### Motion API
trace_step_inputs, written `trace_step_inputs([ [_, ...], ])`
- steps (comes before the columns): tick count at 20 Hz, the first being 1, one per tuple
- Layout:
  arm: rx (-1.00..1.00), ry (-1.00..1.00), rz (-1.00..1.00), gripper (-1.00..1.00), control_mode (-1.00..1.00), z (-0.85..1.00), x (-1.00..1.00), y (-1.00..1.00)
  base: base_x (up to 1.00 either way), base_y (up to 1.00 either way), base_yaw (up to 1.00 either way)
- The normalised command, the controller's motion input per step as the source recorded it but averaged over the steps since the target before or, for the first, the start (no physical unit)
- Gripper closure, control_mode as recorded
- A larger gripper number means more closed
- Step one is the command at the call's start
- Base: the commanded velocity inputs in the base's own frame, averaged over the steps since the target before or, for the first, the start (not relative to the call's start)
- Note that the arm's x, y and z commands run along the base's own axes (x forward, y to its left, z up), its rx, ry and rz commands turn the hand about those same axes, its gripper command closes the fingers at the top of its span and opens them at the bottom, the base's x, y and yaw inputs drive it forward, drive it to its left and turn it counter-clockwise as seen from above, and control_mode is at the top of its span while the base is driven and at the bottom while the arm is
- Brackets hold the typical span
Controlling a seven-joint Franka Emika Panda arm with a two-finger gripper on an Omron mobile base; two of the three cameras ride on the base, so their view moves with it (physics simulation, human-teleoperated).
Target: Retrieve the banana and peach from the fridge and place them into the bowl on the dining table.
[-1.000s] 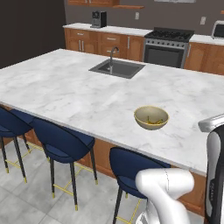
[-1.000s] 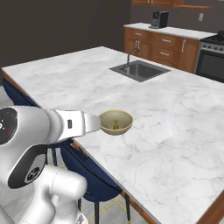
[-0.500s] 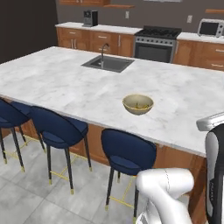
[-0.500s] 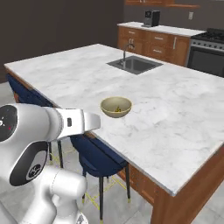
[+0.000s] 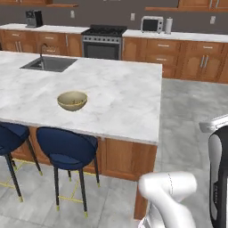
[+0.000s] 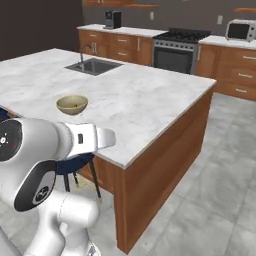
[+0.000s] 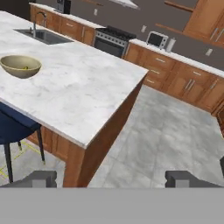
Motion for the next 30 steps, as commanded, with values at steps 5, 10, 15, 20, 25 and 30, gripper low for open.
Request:
trace_step_inputs([
  [5, 0.0, 0.0, 0.0, -1.0, 1.0, 0.0, 0.0, 0.0, 0.0, -1.0, -0.5],
  [10, 0.0, 0.0, 0.0, -1.0, 1.0, 0.0, 0.0, 0.0, 0.03, -0.99, -0.45],
  [15, 0.0, 0.0, 0.0, -1.0, 1.0, 0.0, 0.0, 0.0, 0.71, -0.56, -0.32],
  [20, 0.0, 0.0, 0.0, -1.0, 1.0, 0.0, 0.0, 0.0, 1.0, -0.03, -0.19],
  [25, 0.0, 0.0, 0.0, -1.0, 1.0, 0.0, 0.0, 0.0, 1.0, 0.0, -0.16],
  [30, 0.0, 0.0, 0.0, -1.0, 1.0, 0.0, 0.0, 0.0, 1.0, -0.08, -0.24],
])
